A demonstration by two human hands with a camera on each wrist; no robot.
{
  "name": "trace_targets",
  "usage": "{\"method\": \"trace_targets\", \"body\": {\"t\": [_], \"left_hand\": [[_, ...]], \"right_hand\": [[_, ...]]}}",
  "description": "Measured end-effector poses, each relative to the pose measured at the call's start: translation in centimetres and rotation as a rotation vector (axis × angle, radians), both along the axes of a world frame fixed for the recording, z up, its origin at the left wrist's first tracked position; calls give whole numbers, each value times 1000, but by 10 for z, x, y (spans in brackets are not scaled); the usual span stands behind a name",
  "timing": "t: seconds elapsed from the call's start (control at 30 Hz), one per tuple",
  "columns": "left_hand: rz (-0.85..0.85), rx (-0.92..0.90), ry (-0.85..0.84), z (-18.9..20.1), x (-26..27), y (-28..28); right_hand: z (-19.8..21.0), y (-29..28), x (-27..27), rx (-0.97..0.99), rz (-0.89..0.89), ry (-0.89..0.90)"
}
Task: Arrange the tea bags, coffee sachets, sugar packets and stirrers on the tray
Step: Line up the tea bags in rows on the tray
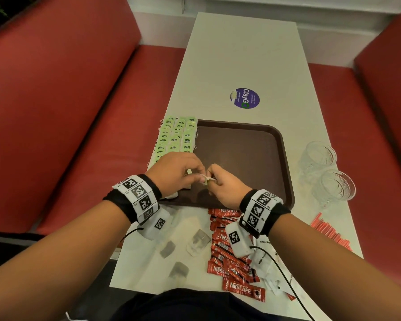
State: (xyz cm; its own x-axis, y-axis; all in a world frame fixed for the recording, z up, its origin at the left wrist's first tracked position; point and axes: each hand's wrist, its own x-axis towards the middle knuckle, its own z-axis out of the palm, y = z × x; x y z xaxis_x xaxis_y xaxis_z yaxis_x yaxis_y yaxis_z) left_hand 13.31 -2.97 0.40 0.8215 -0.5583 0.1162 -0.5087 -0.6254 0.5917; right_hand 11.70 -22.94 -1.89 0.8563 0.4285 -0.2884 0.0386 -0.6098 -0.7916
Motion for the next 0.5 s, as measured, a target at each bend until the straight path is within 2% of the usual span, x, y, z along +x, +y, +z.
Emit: {"method": "trace_targets", "body": {"t": [0.27, 0.4, 0.5], "left_hand": [[279, -93, 102, 0, 0, 9], [324, -92, 117, 4, -1, 10], [345, -57, 145, 1, 0, 11]], "right_hand": [[0, 10, 3, 23, -7, -50], [-3, 14, 10, 0, -22, -125], [-6, 18, 15, -49, 30, -122]]}}
